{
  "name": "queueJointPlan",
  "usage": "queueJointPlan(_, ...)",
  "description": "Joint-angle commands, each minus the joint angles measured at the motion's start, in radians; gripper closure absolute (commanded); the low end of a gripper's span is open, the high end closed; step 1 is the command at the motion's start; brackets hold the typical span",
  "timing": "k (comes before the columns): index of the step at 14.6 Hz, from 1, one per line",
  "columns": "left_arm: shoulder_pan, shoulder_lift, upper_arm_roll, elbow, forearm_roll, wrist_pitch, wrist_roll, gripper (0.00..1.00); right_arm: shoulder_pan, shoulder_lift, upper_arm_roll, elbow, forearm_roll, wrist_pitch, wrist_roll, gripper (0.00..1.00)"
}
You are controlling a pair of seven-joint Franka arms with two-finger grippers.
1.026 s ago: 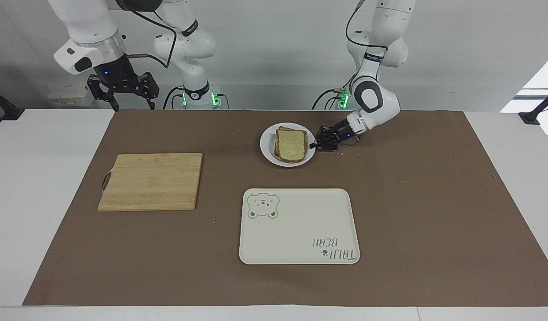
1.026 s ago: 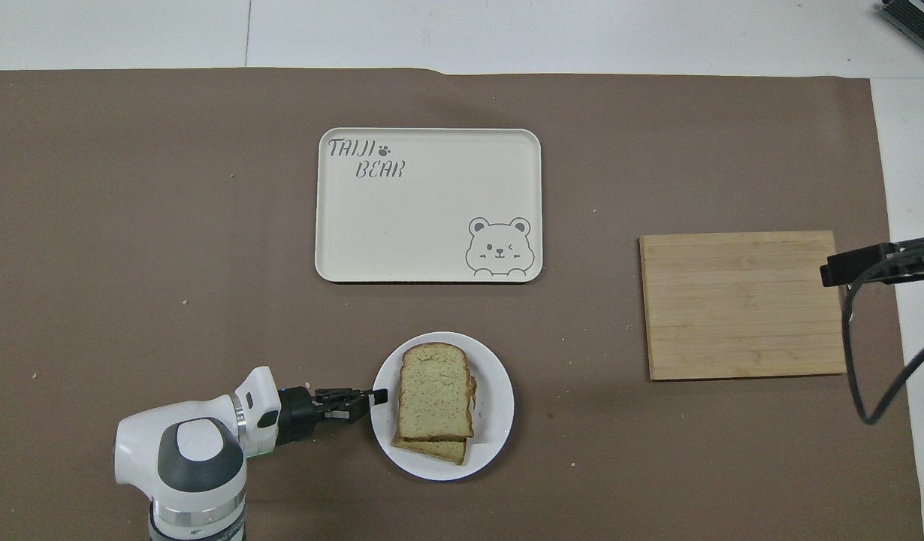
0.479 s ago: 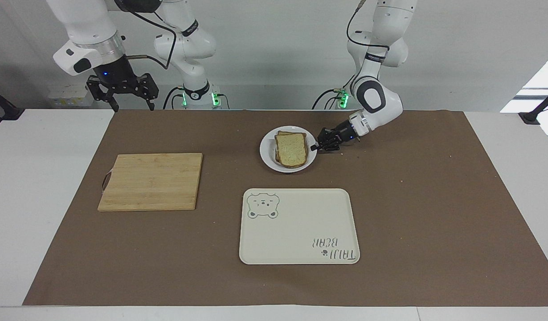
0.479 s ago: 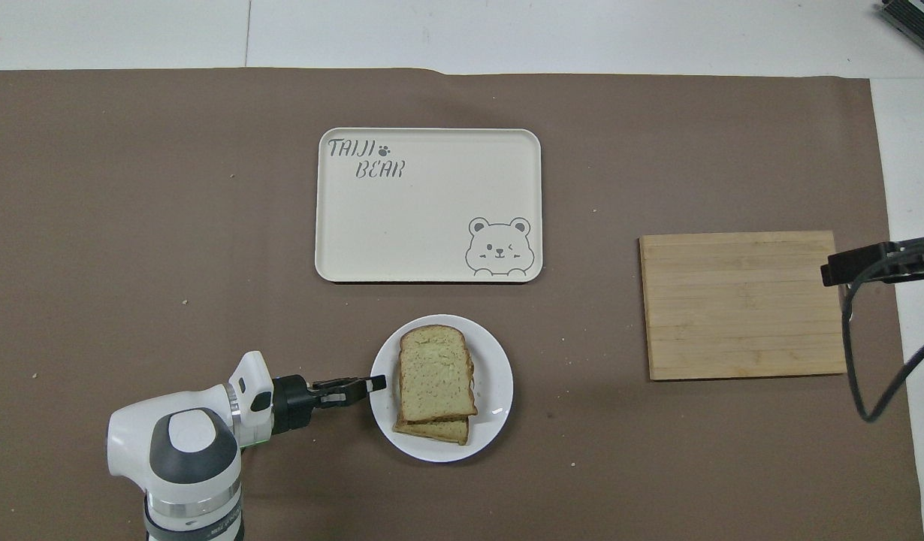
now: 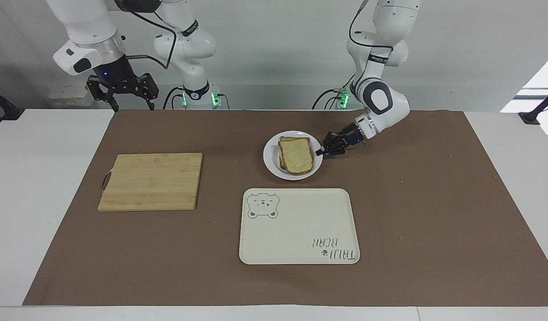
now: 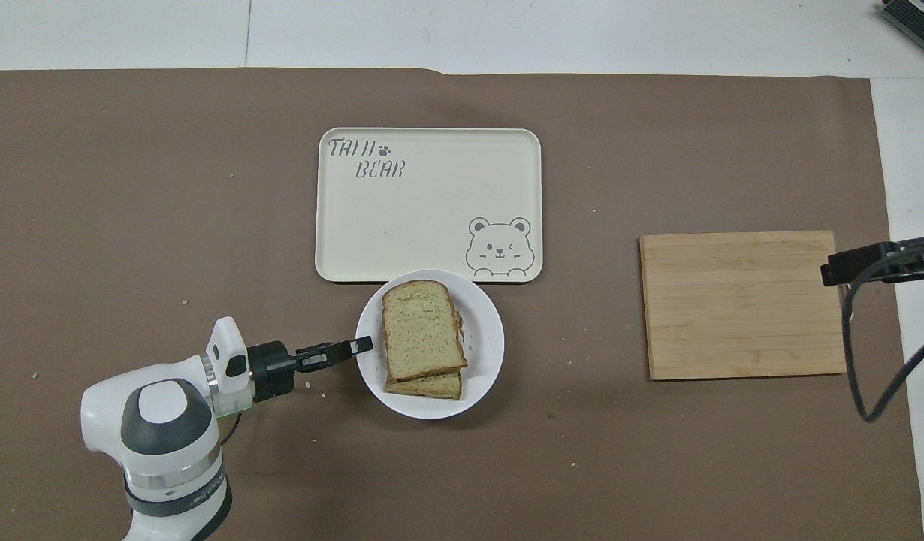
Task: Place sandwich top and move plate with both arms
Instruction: 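Slide the plate with the left gripper onto the bear tray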
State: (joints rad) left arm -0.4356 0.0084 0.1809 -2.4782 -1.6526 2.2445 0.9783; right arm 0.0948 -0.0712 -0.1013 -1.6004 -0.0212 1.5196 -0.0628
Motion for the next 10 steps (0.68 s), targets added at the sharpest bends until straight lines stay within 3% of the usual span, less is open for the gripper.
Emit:
queueJointPlan(1, 0.073, 0.125, -0.003, 0.186, 0.153, -0.075, -0.08, 1.0, -0.015, -0.001, 0.009, 0.004, 0.021, 0.002, 0.011, 0.0)
queueJointPlan(3, 0.128, 0.195, -0.004, 0.304, 0.239, -0.135, -0.133, 1.0, -0.015, -0.001, 0.009, 0.004, 0.021, 0.002, 0.011, 0.0)
queueJointPlan(7, 0.153, 0.355, -0.009, 0.491, 0.248, -0.151, -0.133, 1.0, -0.015, -0.001, 0.009, 0.004, 0.02, 0.002, 0.011, 0.0)
queueJointPlan(10, 0.152, 0.433, -0.017, 0.599, 0.248, -0.149, -0.177, 1.0, -0.015, -0.001, 0.009, 0.004, 0.021, 0.002, 0.011, 0.0)
